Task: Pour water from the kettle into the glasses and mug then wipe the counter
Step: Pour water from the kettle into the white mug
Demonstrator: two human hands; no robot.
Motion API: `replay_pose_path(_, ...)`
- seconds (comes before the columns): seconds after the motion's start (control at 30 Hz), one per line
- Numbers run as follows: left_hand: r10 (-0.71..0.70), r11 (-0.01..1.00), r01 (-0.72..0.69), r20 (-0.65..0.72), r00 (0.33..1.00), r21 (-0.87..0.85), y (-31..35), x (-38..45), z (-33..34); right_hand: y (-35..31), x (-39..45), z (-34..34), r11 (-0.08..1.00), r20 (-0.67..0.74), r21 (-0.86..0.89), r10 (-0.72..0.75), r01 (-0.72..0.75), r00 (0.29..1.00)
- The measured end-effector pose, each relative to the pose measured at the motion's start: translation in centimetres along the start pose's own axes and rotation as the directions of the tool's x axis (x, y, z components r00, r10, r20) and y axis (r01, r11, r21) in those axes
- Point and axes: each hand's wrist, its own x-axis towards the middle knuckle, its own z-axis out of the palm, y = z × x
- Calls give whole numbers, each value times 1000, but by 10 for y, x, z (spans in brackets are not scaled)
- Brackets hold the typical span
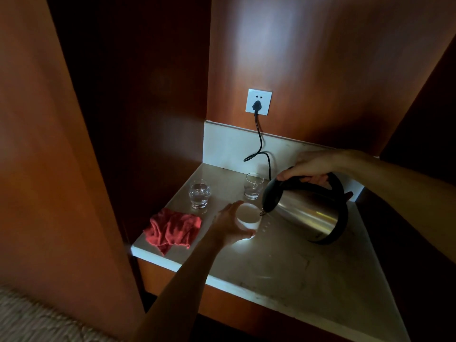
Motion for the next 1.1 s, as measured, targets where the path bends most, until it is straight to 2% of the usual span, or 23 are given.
replay_pose_path(0.53,-8,1000,8,-9,1000,7,0,-1,1,-8,3,-4,1000,27,-15,20,-20,999)
replay_pose_path(0.77,0,1000,0,-16,1000,-3,0,-1,0,-1,-3,-3,980,-4,190,-53,53,999)
replay_pose_path(1.1,18,1000,-18,-18,1000,-9,0,-2,-1,-8,3,-2,988,-24,154,1,2,1000)
